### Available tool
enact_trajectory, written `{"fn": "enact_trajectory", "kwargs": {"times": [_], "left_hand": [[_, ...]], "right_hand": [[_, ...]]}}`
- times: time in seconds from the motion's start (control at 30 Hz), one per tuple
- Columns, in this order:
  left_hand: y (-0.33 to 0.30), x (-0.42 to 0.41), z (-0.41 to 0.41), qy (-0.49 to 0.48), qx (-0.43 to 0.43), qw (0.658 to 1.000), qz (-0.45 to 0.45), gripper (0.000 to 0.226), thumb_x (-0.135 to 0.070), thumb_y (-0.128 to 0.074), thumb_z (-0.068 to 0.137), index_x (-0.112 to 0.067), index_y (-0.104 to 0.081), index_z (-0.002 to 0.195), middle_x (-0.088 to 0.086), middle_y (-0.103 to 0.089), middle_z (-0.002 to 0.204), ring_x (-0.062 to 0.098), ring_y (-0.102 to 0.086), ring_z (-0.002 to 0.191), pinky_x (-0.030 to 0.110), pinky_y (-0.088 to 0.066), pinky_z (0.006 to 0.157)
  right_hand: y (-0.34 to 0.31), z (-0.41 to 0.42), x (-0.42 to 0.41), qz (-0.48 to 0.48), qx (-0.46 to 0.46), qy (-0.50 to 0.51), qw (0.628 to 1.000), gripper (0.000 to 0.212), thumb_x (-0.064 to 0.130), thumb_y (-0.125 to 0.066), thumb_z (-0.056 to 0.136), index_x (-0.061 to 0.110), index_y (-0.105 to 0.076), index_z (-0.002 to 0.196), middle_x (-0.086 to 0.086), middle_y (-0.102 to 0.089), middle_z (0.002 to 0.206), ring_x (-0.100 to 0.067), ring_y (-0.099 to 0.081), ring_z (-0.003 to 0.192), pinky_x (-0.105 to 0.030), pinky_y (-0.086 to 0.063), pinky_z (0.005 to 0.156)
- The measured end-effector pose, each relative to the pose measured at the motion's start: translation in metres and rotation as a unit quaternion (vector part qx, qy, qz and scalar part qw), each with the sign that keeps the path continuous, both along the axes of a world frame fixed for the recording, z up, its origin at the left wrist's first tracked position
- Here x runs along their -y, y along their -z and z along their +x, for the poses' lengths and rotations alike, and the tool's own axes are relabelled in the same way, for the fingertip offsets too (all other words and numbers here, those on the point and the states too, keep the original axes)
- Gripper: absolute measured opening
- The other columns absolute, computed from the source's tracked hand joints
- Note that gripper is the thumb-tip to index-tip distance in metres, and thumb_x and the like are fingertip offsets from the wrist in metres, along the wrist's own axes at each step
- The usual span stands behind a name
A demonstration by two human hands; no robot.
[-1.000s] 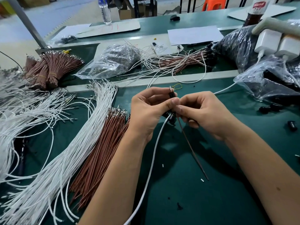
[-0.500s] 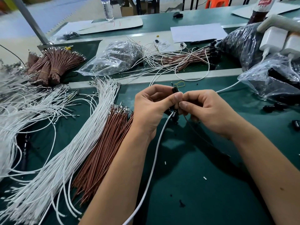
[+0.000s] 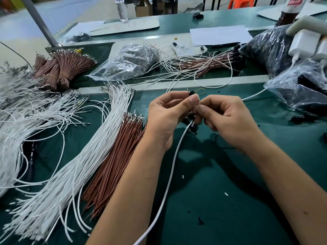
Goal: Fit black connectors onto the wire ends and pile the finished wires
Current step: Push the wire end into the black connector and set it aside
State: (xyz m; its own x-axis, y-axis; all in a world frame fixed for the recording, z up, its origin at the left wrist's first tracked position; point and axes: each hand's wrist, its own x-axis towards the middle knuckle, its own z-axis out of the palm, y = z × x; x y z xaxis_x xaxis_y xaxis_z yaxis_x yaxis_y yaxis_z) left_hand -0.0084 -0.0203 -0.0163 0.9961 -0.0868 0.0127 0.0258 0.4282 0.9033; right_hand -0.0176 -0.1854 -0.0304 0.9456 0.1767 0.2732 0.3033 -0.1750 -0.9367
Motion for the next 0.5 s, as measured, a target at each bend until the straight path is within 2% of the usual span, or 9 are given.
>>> {"fn": "enact_trajectory", "kwargs": {"times": [0.37,0.5], "left_hand": [[0.0002,-0.0024,0.0004,0.003,-0.013,1.000,0.010,0.022,-0.018,-0.084,0.061,-0.012,-0.075,0.081,0.015,-0.075,0.083,0.017,-0.068,0.066,0.023,-0.055,0.065],[-0.0001,-0.0042,0.0020,-0.005,-0.034,0.999,0.000,0.019,-0.021,-0.085,0.060,-0.016,-0.077,0.076,0.013,-0.073,0.082,0.016,-0.060,0.065,0.024,-0.051,0.069]], "right_hand": [[0.0011,0.0003,0.0004,-0.014,0.015,0.006,1.000,0.018,0.011,-0.063,0.101,0.011,-0.075,0.088,-0.011,-0.070,0.070,-0.011,-0.042,0.049,-0.019,-0.034,0.045],[0.0012,-0.0003,0.0007,-0.038,0.025,0.012,0.999,0.017,0.010,-0.066,0.100,0.012,-0.075,0.085,-0.007,-0.072,0.069,-0.006,-0.044,0.049,-0.017,-0.035,0.047]]}}
